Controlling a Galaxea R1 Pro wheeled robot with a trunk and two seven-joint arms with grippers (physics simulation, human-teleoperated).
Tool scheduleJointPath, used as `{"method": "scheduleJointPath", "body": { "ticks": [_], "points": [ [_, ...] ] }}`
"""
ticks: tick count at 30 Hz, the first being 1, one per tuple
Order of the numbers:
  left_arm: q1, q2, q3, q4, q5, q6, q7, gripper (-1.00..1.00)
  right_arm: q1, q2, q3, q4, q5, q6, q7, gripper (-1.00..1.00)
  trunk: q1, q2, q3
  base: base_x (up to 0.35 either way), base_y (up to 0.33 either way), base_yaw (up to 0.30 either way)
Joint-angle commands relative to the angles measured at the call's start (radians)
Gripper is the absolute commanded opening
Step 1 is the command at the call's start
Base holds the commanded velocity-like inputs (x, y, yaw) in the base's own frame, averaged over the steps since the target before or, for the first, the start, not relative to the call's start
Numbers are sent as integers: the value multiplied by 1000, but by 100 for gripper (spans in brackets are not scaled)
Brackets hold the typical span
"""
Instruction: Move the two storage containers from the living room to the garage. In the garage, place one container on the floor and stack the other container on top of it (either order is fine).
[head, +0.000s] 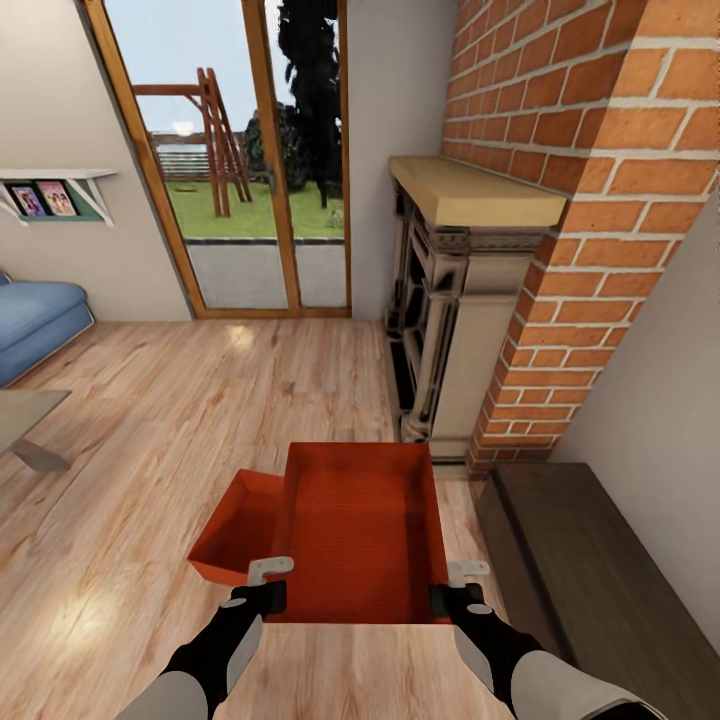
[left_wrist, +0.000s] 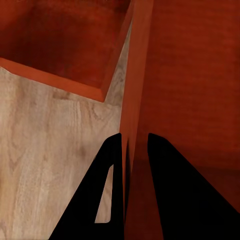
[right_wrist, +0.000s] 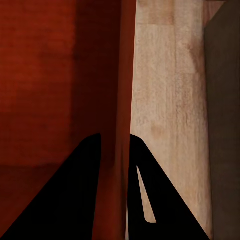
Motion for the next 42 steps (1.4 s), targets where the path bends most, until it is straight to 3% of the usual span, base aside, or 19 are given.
{"method": "scheduleJointPath", "body": {
  "ticks": [1,42],
  "points": [
    [-1,11,10,-6,-19,7,20,-100,-1,-1,-8,4,-13,-5,-6,-100,1,-2,0,0,0,0],
    [-1,11,10,-6,-19,6,20,-100,-1,-1,-8,4,-13,-5,-6,-100,1,-2,65,0,0,0]
  ]
}}
